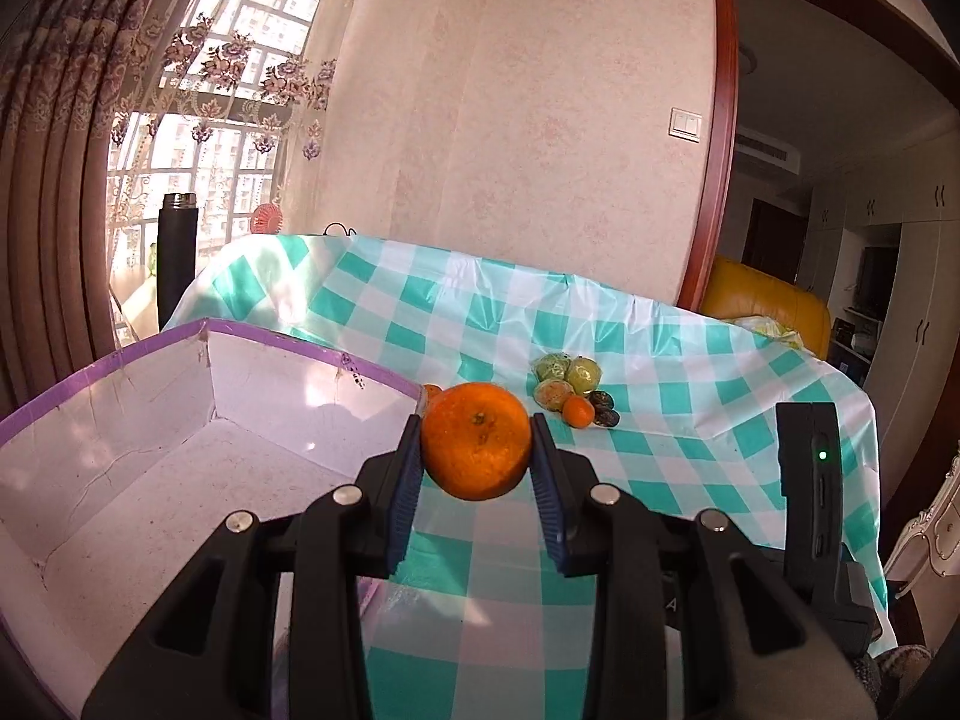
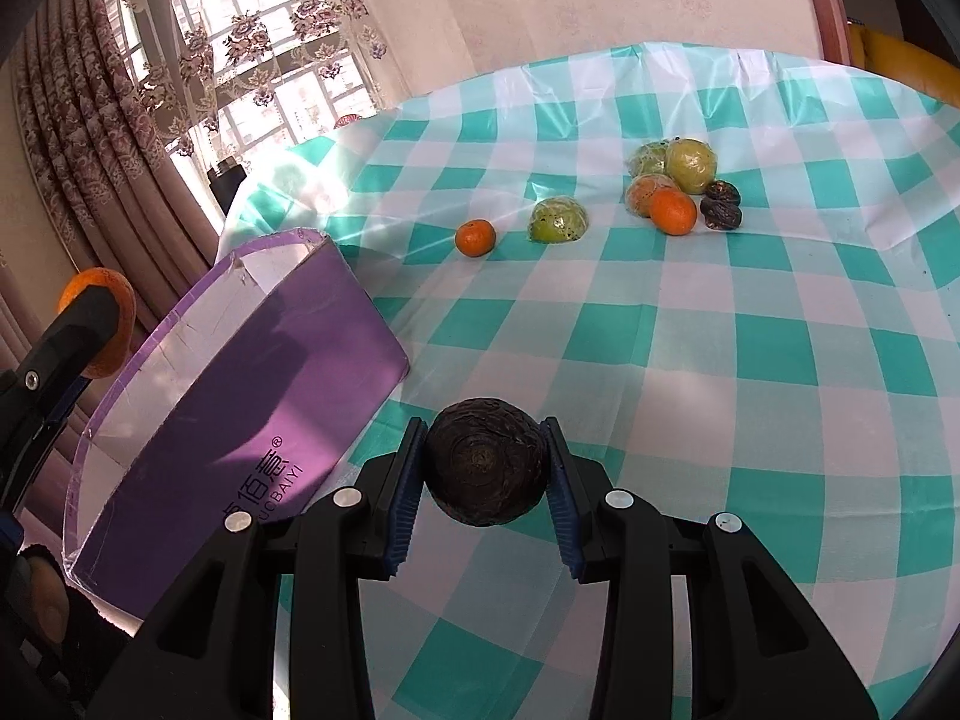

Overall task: Organize fruits
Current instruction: 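Carry the orange and brown fruit with both tools over the cardboard box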

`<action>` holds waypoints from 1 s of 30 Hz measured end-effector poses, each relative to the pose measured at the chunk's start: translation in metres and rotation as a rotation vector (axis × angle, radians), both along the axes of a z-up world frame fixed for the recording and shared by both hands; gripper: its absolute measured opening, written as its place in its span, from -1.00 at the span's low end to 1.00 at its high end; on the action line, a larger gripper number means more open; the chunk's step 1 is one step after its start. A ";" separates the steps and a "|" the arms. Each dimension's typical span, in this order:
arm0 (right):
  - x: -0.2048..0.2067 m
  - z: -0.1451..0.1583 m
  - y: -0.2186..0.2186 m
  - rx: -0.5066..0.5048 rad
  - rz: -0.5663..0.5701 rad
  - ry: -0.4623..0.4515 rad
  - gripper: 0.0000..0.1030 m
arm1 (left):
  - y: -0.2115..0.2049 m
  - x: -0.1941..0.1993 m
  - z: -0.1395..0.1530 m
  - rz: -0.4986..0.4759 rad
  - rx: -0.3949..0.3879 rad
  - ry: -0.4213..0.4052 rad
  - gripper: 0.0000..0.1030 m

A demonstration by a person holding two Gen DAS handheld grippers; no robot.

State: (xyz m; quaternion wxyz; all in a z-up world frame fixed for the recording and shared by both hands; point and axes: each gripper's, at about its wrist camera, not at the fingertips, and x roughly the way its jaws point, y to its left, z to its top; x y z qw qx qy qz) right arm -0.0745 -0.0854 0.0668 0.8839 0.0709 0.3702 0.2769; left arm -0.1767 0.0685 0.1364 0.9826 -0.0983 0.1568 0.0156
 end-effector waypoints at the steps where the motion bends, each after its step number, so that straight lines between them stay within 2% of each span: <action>1: -0.002 0.004 0.004 0.004 0.012 -0.008 -0.26 | 0.006 -0.004 0.002 0.014 -0.006 -0.004 -0.33; 10: -0.017 0.044 0.039 0.020 0.103 -0.109 -0.26 | 0.051 -0.024 0.016 0.129 -0.060 -0.018 -0.33; 19: -0.018 0.070 0.084 -0.003 0.178 -0.185 -0.26 | 0.096 -0.031 0.007 0.207 -0.147 0.073 -0.33; 23: -0.019 0.074 0.110 -0.048 0.223 -0.210 -0.25 | 0.109 -0.032 0.004 0.234 -0.149 0.155 -0.33; 26: -0.020 0.072 0.133 -0.084 0.263 -0.214 -0.25 | 0.118 -0.032 0.001 0.301 -0.107 0.237 -0.33; 30: -0.023 0.064 0.166 -0.163 0.320 -0.214 -0.25 | 0.136 -0.034 -0.007 0.327 -0.067 0.329 -0.32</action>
